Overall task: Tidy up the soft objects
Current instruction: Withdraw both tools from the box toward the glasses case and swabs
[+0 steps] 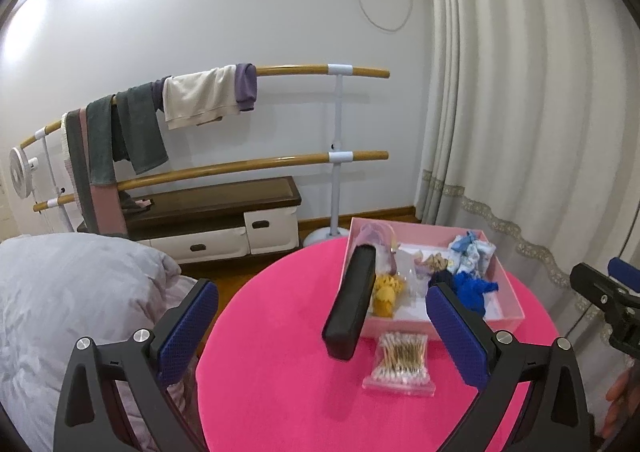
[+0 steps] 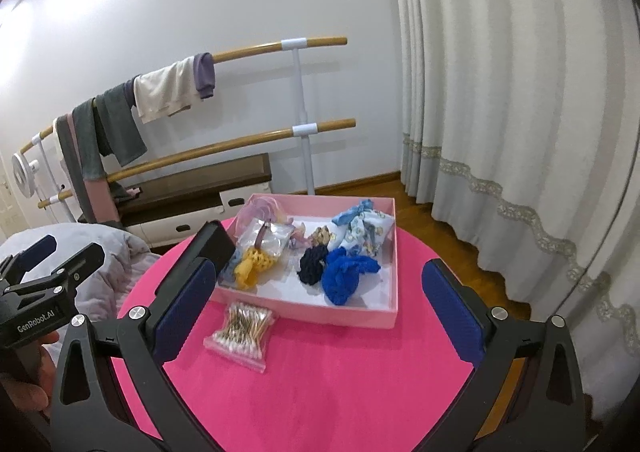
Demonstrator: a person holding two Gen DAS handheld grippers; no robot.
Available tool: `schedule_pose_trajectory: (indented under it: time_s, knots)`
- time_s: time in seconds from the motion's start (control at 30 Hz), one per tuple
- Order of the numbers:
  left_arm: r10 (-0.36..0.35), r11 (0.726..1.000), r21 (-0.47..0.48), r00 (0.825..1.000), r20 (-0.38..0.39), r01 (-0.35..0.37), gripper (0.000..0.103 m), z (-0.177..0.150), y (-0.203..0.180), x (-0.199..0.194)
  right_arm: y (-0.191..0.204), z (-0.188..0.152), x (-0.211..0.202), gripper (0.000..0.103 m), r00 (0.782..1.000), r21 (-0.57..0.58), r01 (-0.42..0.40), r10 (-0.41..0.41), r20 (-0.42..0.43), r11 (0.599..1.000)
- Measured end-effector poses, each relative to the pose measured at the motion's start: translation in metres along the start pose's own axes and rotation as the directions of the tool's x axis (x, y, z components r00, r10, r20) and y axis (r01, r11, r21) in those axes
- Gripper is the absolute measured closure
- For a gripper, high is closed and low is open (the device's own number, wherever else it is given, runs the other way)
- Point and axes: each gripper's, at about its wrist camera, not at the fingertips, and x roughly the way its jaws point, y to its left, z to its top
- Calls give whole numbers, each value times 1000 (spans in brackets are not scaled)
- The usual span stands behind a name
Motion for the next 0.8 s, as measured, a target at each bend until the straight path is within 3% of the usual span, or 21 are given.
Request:
schedule_pose_trajectory:
  time_s: [0.37, 0.8]
  knots:
    - [6, 1000, 0, 999, -42, -6, 0, -25, -2, -20, -4, -25, -9, 0, 1000, 11, 1, 0, -23, 1000]
    - [-7, 1000, 5, 997, -79, 8, 0, -7, 0, -11, 0, -34, -1, 0, 998, 5, -16, 16, -53, 1000]
